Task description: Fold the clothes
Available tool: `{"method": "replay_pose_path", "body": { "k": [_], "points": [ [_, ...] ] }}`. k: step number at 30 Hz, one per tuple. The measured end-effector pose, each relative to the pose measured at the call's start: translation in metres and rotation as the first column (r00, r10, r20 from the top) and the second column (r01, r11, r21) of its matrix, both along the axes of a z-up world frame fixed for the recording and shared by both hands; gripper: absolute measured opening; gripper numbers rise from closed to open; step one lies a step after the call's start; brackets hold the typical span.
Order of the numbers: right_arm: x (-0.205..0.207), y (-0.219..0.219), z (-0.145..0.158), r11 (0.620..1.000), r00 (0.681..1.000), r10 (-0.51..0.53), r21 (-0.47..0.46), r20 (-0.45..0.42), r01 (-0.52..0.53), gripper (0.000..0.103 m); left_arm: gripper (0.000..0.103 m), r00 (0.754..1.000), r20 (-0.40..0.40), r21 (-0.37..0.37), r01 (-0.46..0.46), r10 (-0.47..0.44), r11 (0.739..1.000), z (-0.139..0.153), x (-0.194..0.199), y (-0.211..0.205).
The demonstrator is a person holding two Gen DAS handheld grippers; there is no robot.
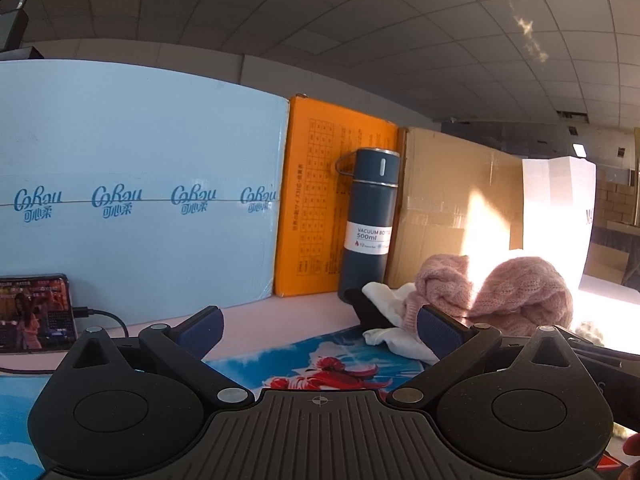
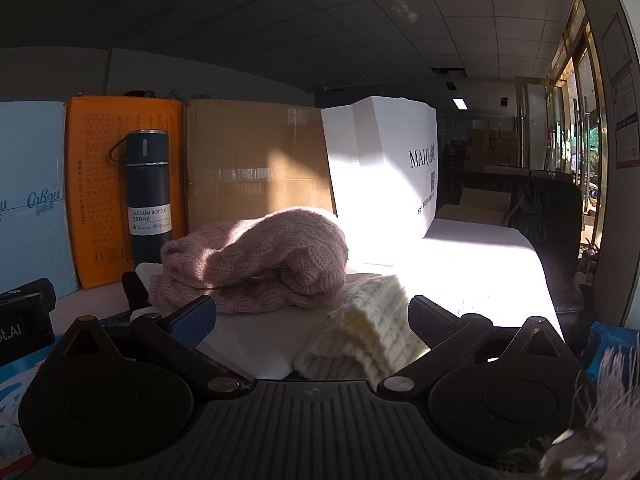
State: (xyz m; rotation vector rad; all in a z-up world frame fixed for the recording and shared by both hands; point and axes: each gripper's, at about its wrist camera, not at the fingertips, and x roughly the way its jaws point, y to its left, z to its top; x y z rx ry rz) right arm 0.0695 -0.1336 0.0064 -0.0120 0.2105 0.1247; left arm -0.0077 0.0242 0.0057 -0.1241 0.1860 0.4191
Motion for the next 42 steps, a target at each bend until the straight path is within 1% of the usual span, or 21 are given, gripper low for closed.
{"method": "replay_pose_path", "body": {
  "k": [6, 10, 14, 17, 20, 24, 27, 33, 42],
  "points": [
    [0.012, 0.006, 0.000, 0.998, 0.997, 0.068, -0.007, -0.026, -0.069, 0.103, 0.103, 0.999, -0.015, 0.001, -0.049, 0.049, 0.999, -0.002, -0.003, 0.000],
    [0.017, 0.007, 0.002, 0.997, 0.997, 0.074, -0.004, -0.011, -0.074, 0.103, 0.103, 0.996, -0.021, 0.010, -0.082, 0.082, 0.997, -0.002, -0.003, 0.000],
    [0.020, 0.006, 0.002, 0.997, 0.997, 0.080, 0.001, -0.002, -0.080, 0.103, 0.103, 0.996, -0.032, 0.018, -0.085, 0.085, 0.996, -0.003, -0.001, -0.001],
    [0.019, 0.003, -0.001, 0.996, 0.996, 0.089, 0.022, -0.001, -0.089, 0.103, 0.103, 0.996, -0.034, 0.021, -0.086, 0.087, 0.996, -0.004, 0.000, -0.002],
    [0.012, -0.001, -0.001, 0.996, 0.996, 0.082, 0.036, 0.038, -0.083, 0.103, 0.103, 0.996, -0.034, 0.018, -0.083, 0.084, 0.996, -0.004, 0.000, -0.002],
    [0.003, -0.002, -0.001, 0.996, 0.993, 0.083, 0.032, 0.083, -0.086, 0.103, 0.103, 0.997, -0.030, 0.010, -0.072, 0.072, 0.997, -0.005, 0.000, -0.002],
    [0.003, -0.002, 0.000, 0.995, 0.992, 0.089, 0.035, 0.084, -0.092, 0.103, 0.103, 0.997, -0.027, 0.005, -0.066, 0.066, 0.998, -0.005, 0.001, -0.003],
    [0.002, -0.004, 0.000, 0.996, 0.993, 0.069, 0.052, 0.093, -0.074, 0.103, 0.103, 0.998, -0.028, -0.001, -0.062, 0.062, 0.998, -0.006, 0.001, -0.002],
    [0.000, -0.004, 0.000, 0.996, 0.991, 0.071, 0.044, 0.111, -0.076, 0.103, 0.103, 0.998, -0.031, -0.010, -0.057, 0.056, 0.998, -0.008, 0.002, -0.002]
  ]
}}
